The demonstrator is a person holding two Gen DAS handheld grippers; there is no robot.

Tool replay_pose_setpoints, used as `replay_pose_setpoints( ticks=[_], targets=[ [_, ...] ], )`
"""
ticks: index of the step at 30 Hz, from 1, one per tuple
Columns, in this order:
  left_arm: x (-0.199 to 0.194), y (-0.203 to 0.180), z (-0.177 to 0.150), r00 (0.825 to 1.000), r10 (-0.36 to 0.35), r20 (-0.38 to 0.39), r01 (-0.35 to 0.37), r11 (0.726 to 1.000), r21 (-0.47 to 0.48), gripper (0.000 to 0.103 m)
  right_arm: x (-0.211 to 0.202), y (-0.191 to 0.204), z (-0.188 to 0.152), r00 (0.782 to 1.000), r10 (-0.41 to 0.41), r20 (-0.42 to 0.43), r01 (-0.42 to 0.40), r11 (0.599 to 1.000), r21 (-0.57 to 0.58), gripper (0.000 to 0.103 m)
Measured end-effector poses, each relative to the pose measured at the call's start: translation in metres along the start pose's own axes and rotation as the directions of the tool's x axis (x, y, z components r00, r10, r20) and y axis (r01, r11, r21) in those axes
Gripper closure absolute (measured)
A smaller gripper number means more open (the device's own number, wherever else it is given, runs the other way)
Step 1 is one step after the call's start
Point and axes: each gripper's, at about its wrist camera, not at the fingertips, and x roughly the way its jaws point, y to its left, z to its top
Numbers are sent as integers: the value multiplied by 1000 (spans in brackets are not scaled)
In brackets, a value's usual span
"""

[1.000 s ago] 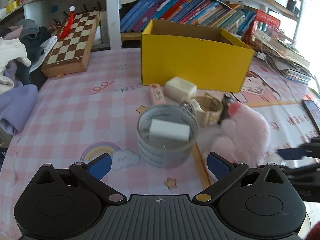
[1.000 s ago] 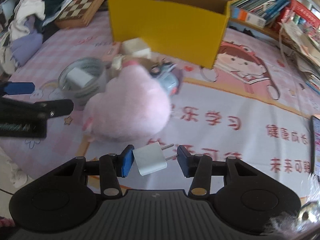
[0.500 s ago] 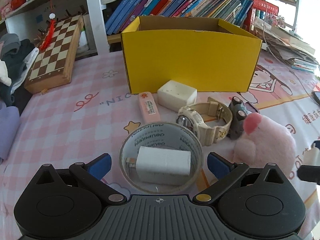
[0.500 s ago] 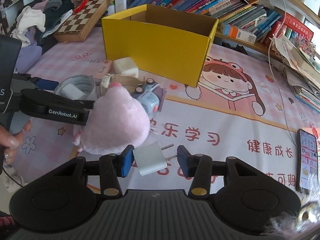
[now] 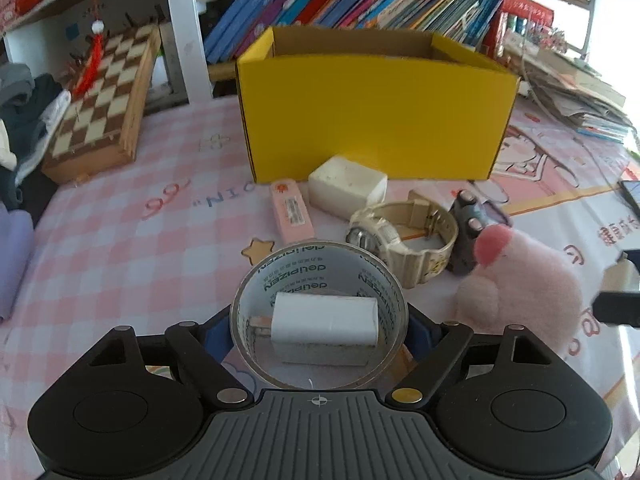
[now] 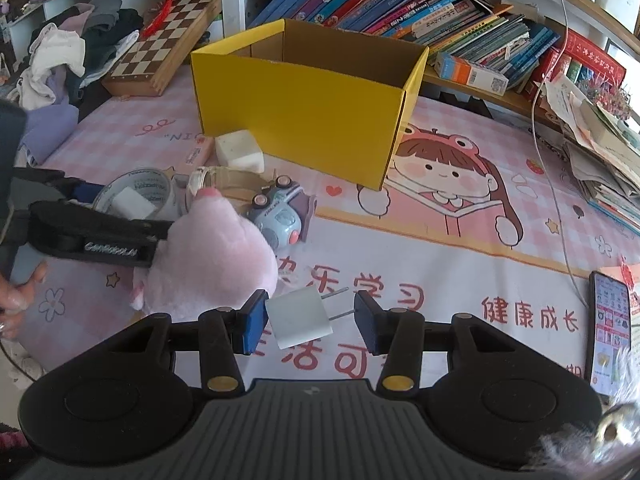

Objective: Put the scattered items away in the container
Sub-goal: 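Grasp the clear tape roll with the left gripper while the right gripper holds the charger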

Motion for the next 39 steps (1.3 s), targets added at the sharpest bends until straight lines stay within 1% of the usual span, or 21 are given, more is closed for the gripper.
replay_pose_setpoints(
  ticks=[10,18,29,39],
  targets=[
    [-38,4,11,996,-13,83,17,999,-46,19,2,-19,15,1000,8,7,-8,999,41,58],
    [-56,-1,30,989,-40,142,45,998,-35,19,-1,-26,30,999,24,34,-25,999,32,58],
    [-63,-7,49,983,-43,179,46,999,-13,19,3,-29,49,996,60,67,-60,998,-7,58],
    [-65,-12,62,981,-34,193,34,999,3,19,8,-32,62,991,98,90,-95,995,-32,58]
  ],
)
